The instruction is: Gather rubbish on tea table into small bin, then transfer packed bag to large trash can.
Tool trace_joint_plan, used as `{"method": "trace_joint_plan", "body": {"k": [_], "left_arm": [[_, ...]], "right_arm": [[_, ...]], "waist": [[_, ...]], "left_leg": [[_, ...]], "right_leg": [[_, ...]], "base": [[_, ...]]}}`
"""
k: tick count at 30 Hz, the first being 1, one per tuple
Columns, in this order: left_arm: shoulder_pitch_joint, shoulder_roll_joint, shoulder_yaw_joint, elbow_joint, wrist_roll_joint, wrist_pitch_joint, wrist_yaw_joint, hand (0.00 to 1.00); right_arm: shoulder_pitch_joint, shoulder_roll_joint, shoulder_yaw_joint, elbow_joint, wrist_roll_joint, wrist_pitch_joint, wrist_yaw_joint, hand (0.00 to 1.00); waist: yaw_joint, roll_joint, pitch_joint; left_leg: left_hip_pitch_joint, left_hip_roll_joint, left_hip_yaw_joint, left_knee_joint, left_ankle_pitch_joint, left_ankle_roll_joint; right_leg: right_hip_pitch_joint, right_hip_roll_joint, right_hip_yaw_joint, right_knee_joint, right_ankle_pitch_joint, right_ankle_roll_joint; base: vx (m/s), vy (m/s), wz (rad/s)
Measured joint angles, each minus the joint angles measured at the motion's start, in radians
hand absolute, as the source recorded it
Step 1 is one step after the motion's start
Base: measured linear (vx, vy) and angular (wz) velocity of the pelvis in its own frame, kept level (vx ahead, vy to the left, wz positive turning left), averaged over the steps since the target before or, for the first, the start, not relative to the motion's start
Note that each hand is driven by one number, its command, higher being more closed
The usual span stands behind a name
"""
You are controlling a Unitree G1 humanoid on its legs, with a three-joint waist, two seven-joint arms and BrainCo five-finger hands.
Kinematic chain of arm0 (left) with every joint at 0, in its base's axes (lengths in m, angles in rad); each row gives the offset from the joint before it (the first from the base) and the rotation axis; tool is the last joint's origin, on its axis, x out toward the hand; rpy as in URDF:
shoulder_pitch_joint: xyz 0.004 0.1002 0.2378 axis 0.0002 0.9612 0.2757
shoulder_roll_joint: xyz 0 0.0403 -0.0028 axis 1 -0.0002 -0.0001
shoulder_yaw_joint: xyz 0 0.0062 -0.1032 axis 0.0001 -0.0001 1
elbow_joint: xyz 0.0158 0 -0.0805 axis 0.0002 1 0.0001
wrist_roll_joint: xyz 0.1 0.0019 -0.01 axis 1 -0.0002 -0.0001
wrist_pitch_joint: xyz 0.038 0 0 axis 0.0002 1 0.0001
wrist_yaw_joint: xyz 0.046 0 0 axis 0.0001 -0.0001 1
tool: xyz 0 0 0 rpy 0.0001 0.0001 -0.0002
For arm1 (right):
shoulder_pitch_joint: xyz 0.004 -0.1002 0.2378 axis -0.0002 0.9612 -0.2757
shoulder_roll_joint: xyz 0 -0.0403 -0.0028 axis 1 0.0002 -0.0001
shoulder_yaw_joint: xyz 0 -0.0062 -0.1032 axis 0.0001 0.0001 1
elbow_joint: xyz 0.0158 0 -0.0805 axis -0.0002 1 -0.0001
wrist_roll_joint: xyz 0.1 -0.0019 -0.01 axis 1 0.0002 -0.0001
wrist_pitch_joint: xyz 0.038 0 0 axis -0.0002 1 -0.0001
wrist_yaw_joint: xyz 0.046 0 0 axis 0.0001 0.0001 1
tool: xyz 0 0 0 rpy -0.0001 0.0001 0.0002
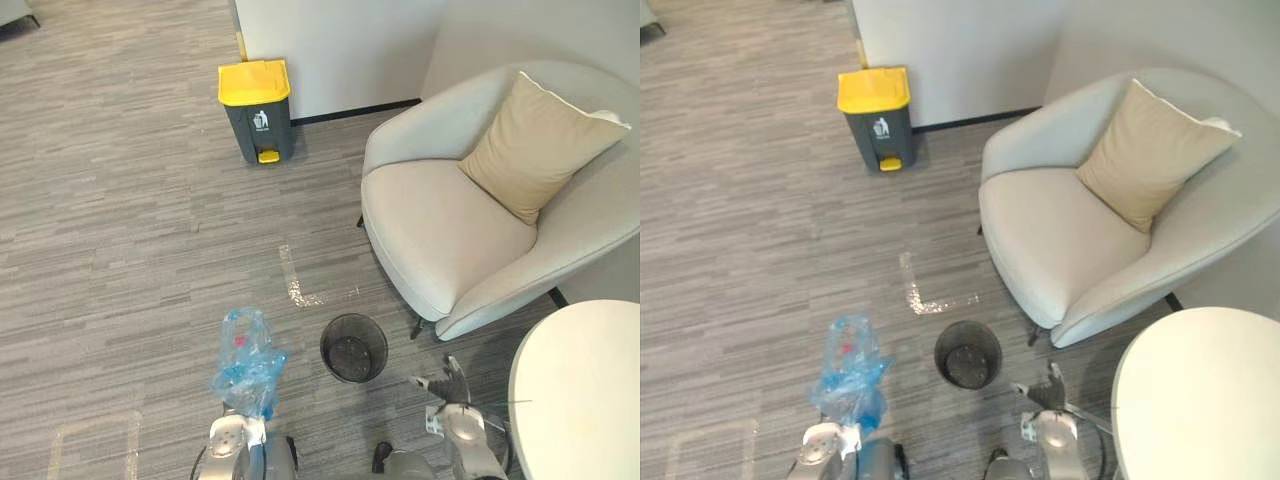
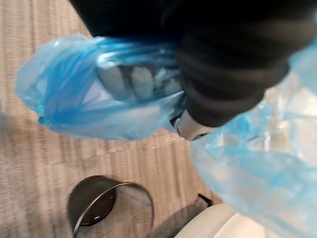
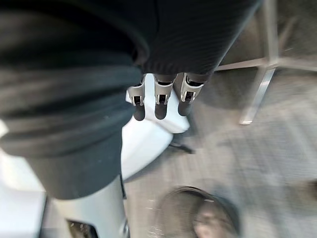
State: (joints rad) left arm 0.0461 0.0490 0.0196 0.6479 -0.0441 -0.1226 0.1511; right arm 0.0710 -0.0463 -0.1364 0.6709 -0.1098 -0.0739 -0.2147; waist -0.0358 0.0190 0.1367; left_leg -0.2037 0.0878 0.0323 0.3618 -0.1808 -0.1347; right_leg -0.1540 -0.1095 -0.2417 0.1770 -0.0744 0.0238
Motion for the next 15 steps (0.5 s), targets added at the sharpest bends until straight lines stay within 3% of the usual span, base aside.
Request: {"method": "trace_joint_plan", "body": {"k": [2,3,5,7,9,11,12,13,15], "left_arm": [[-0.023,-0.015,0.000,0.003,0.000,0.002,0.001,1.00],[-0.021,-0.012,0.001,0.008,0.000,0.002,0.002,1.00],[-0.022,-0.004,-0.001,0.014,0.000,0.002,0.003,1.00],[0.007,-0.006,0.001,0.015,0.000,0.000,0.002,1.00],[0.036,-0.001,0.003,0.041,0.000,-0.001,0.001,1.00],[0.057,-0.001,0.005,0.080,0.001,0.002,0.000,1.00],[0.071,-0.007,0.011,0.083,0.002,0.004,0.000,1.00],[0.093,-0.020,0.024,0.082,0.002,0.003,-0.001,1.00],[0.111,-0.018,0.045,0.075,0.003,0.004,0.000,1.00]], "right_arm": [[-0.055,-0.006,-0.010,0.027,-0.001,0.013,-0.001,0.00],[-0.068,-0.006,-0.009,0.027,-0.005,0.013,-0.001,0.00],[-0.075,0.007,0.006,0.039,-0.010,0.012,0.001,0.00],[-0.072,0.006,0.009,0.076,-0.013,0.014,0.001,0.00],[-0.067,0.005,0.023,0.111,-0.035,0.016,0.002,0.00],[-0.035,0.009,0.024,0.138,-0.049,0.024,0.009,0.00],[-0.023,0.008,0.023,0.138,-0.049,0.029,0.010,0.00],[-0.014,0.016,0.024,0.136,-0.049,0.035,0.010,0.00],[-0.004,0.030,0.022,0.129,-0.049,0.035,0.008,0.00]], "waist": [[0.002,0.024,0.022],[0.003,0.013,0.032],[0.003,-0.033,0.055],[0.014,-0.050,0.060],[0.017,-0.051,0.069],[0.019,-0.057,0.071],[0.026,-0.047,0.072],[0.031,-0.039,0.074],[0.027,-0.057,0.067]], "left_leg": [[0.007,0.004,-0.012,0.022,-0.069,0.019],[0.026,-0.011,-0.006,-0.002,-0.065,0.033],[0.081,-0.067,0.013,-0.053,-0.027,0.062],[0.125,-0.098,0.040,-0.084,-0.014,0.082],[0.133,-0.114,0.050,-0.076,-0.012,0.089],[0.107,-0.119,0.065,-0.057,-0.021,0.115],[0.097,-0.107,0.063,-0.061,-0.019,0.125],[0.084,-0.091,0.068,-0.065,-0.014,0.128],[0.078,-0.080,0.069,-0.064,-0.004,0.122]], "right_leg": [[-0.057,0.000,0.022,0.075,0.009,-0.003],[-0.068,-0.012,0.038,0.100,0.006,0.002],[-0.071,-0.056,0.078,0.143,-0.004,0.035],[-0.072,-0.088,0.107,0.172,-0.008,0.054],[-0.072,-0.107,0.121,0.196,-0.006,0.065],[-0.093,-0.113,0.142,0.204,-0.015,0.086],[-0.093,-0.102,0.141,0.194,-0.025,0.094],[-0.121,-0.092,0.156,0.294,-0.055,0.072],[-0.137,-0.077,0.186,0.480,-0.110,0.077]], "base": [[-0.21,0.103,-0.15],[-0.16,0.149,-0.38],[-0.22,0.111,-0.21],[-0.23,0.123,-0.26],[-0.22,0.079,-0.14],[-0.25,0.027,-0.05],[-0.21,-0.037,-0.03],[-0.15,-0.053,0.07],[-0.08,-0.132,0.22]]}}
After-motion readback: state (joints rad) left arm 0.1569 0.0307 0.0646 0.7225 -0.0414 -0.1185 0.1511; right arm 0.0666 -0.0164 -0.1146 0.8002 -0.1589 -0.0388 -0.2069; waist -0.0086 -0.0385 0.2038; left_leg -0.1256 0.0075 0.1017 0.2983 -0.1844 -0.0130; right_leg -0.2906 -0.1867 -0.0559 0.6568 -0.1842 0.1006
